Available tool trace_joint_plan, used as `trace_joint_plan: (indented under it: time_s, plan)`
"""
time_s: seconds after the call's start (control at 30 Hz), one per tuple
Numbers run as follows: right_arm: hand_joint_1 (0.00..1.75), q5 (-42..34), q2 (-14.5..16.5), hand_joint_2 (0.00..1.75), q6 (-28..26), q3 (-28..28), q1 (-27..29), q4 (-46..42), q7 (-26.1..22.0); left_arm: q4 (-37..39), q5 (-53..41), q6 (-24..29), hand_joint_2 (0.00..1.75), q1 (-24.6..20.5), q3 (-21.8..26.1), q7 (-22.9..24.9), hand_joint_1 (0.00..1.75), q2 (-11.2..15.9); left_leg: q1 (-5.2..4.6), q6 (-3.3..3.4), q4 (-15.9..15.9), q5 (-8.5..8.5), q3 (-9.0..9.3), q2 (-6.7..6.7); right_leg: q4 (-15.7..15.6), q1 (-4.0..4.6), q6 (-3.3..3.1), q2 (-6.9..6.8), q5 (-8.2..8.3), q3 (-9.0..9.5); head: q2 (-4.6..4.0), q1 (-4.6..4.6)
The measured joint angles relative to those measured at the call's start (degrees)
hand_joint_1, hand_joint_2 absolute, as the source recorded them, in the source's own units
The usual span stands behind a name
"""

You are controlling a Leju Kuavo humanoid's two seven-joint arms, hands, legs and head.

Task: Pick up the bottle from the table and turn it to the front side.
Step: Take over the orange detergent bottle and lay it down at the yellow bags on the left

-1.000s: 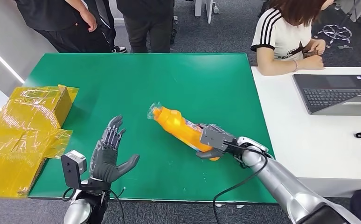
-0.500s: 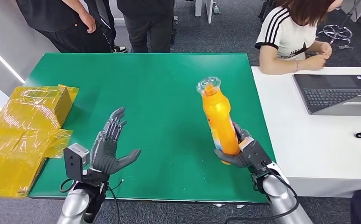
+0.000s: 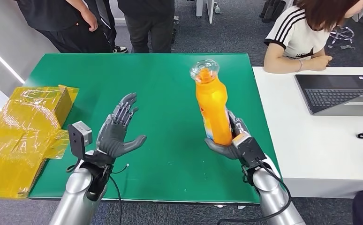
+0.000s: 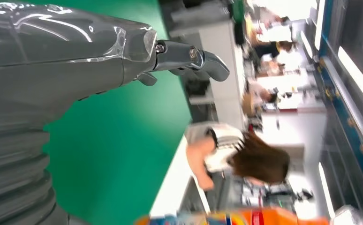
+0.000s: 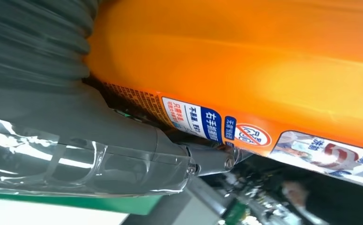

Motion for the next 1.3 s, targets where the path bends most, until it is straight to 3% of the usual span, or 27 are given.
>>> trace_joint_plan:
  time_s: [0.17, 0.37, 0.57, 0.77, 1.07, 1.3]
  plan:
    - [1.75, 3.2, 2.8, 1.75, 1.9, 5.1, -7.4, 3.8, 0.6, 2.3, 7.0, -5.6, 1.75, -7.2, -1.7, 2.2, 0.0, -1.0, 0.0, -0.03, 0.0, 0.12, 0.01, 0.07, 0.0, 0.0, -0.06, 0.08, 0.14, -0.02, 0.0, -0.01]
    - [1.75, 8.7, 5.0, 1.75, 3.4, 11.2, -15.7, 10.2, 3.6, 2.4, 17.2, -9.6, 1.75, -12.3, -2.1, 7.3, 0.0, -1.9, 0.0, -0.04, 0.0, 0.14, 0.01, 0.06, 0.1, 0.0, -0.04, 0.08, 0.15, -0.03, 0.0, 0.0]
    - [1.75, 9.7, 6.6, 1.75, 2.3, 13.9, -21.7, 17.5, 3.2, 2.9, 22.3, -11.4, 1.75, -15.3, -2.2, 9.1, 0.0, -2.1, 0.0, -0.04, 0.0, 0.14, 0.0, 0.05, 0.0, 0.0, -0.04, 0.07, 0.15, -0.04, 0.0, 0.01]
    - [1.75, 9.7, 6.7, 1.75, 1.2, 15.1, -23.2, 20.7, 2.3, 3.6, 24.1, -14.6, 1.75, -16.1, -2.2, 8.6, 0.0, -1.0, 0.0, -0.05, 0.0, 0.14, 0.01, 0.08, 0.0, 0.0, -0.04, 0.13, 0.15, -0.08, 0.0, 0.0]
    - [1.75, 10.7, 5.4, 1.75, 0.3, 15.2, -21.2, 21.9, 3.0, 9.5, 16.0, -9.9, 1.75, -19.7, -3.3, 3.7, 0.0, 0.8, 0.0, -0.05, 0.0, 0.14, -0.01, 0.11, 0.0, 0.0, -0.04, 0.13, 0.15, -0.09, 0.0, 0.0]
    - [1.75, 10.6, 5.2, 1.75, 0.3, 15.3, -21.3, 23.2, 3.1, 12.4, 8.6, -1.9, 1.75, -20.9, -5.8, 2.9, 0.0, -0.4, 0.0, -0.05, 0.0, 0.14, -0.05, 0.07, 0.0, 0.0, -0.04, 0.11, 0.15, -0.1, 0.0, 0.0]
